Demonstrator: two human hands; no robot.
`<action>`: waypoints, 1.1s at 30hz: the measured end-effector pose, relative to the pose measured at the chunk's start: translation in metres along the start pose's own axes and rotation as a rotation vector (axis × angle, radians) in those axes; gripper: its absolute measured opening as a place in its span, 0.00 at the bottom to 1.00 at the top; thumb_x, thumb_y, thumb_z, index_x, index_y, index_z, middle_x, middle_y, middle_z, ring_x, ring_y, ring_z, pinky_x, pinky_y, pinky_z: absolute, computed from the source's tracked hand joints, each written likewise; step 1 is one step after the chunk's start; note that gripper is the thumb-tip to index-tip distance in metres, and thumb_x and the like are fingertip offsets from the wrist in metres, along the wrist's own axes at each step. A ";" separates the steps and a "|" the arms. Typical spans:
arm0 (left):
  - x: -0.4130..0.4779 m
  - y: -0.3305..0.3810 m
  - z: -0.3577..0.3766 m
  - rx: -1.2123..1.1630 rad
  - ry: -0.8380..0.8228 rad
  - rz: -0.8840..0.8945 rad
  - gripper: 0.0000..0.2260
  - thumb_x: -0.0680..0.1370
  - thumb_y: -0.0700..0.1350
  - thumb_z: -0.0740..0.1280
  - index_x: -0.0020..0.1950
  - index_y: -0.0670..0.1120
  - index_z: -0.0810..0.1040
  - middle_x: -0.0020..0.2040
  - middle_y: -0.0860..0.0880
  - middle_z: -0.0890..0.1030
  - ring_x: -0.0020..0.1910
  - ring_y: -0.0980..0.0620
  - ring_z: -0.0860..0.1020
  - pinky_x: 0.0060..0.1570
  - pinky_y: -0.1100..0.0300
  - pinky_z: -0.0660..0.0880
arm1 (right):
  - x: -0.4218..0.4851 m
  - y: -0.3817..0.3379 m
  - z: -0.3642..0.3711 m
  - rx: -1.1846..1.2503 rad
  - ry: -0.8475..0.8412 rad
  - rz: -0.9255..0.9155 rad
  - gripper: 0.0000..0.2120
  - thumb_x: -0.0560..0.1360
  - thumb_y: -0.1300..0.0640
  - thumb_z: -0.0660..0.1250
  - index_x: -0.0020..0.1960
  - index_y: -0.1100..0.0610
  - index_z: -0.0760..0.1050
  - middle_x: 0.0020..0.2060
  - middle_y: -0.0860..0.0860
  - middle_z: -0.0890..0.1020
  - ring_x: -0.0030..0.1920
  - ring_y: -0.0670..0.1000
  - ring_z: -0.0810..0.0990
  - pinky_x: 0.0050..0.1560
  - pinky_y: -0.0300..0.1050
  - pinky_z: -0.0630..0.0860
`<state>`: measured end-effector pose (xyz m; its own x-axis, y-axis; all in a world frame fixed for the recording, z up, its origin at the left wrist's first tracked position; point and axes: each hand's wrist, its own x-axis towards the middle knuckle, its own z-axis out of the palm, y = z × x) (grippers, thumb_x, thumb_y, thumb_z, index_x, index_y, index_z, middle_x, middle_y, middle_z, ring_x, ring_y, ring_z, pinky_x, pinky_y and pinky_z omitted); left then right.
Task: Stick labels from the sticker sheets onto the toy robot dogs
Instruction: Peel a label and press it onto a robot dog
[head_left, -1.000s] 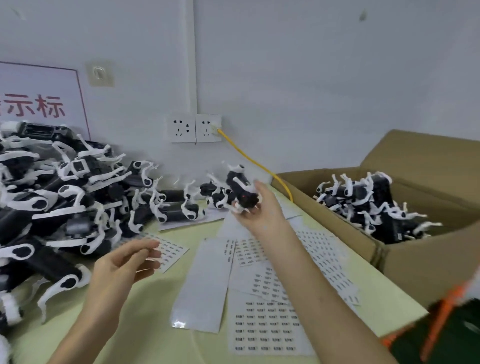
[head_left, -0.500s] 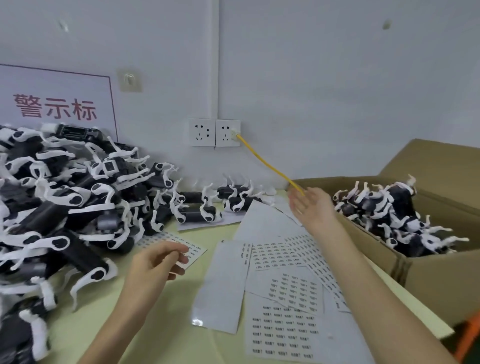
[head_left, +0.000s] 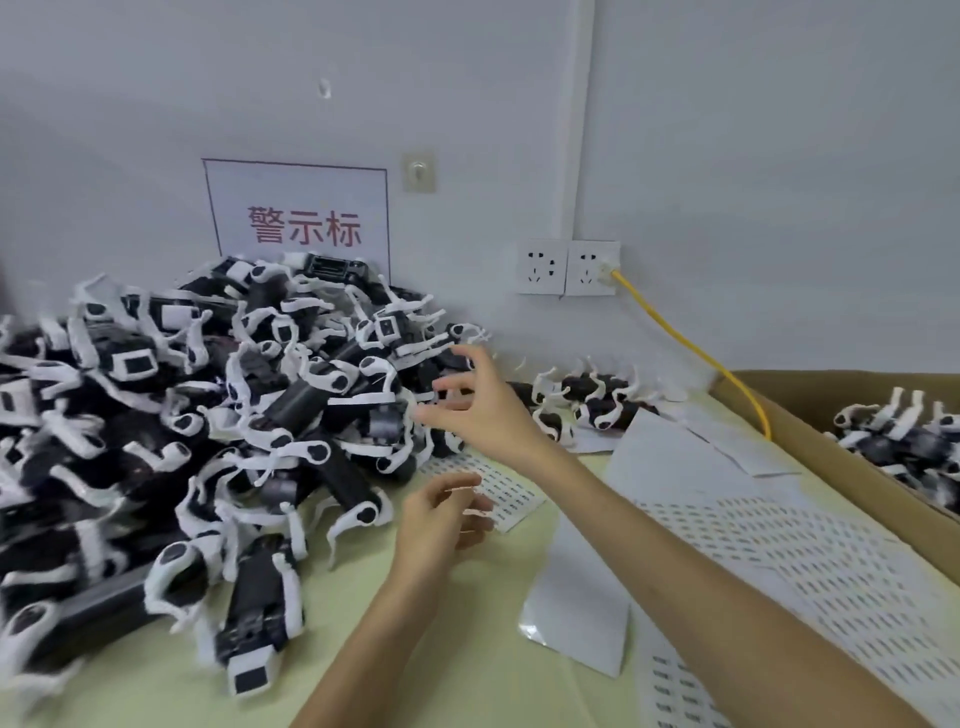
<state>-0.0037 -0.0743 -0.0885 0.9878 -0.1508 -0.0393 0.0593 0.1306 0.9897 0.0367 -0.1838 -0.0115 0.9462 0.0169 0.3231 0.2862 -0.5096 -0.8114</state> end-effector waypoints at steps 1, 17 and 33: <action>0.002 0.001 -0.001 -0.031 0.026 -0.003 0.10 0.82 0.33 0.62 0.55 0.42 0.82 0.37 0.48 0.84 0.32 0.53 0.81 0.35 0.63 0.78 | 0.007 -0.004 0.012 -0.015 0.007 -0.028 0.44 0.73 0.47 0.77 0.79 0.49 0.55 0.66 0.48 0.77 0.56 0.42 0.79 0.53 0.38 0.74; 0.008 0.026 -0.020 -0.368 0.179 0.257 0.23 0.85 0.46 0.63 0.80 0.58 0.64 0.58 0.52 0.87 0.56 0.55 0.85 0.54 0.57 0.78 | 0.038 -0.011 0.046 -0.116 0.385 -0.134 0.22 0.77 0.68 0.67 0.67 0.54 0.68 0.43 0.48 0.83 0.48 0.50 0.82 0.52 0.48 0.79; 0.007 0.017 -0.015 -0.099 -0.044 0.107 0.11 0.84 0.47 0.64 0.60 0.50 0.85 0.60 0.51 0.86 0.56 0.51 0.85 0.58 0.53 0.79 | -0.039 0.033 -0.067 0.079 0.617 0.015 0.22 0.77 0.71 0.67 0.63 0.53 0.65 0.47 0.53 0.81 0.44 0.54 0.86 0.48 0.60 0.82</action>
<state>0.0067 -0.0590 -0.0742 0.9821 -0.1735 0.0736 -0.0296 0.2435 0.9694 -0.0009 -0.2587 -0.0186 0.6951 -0.5024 0.5142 0.3062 -0.4403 -0.8440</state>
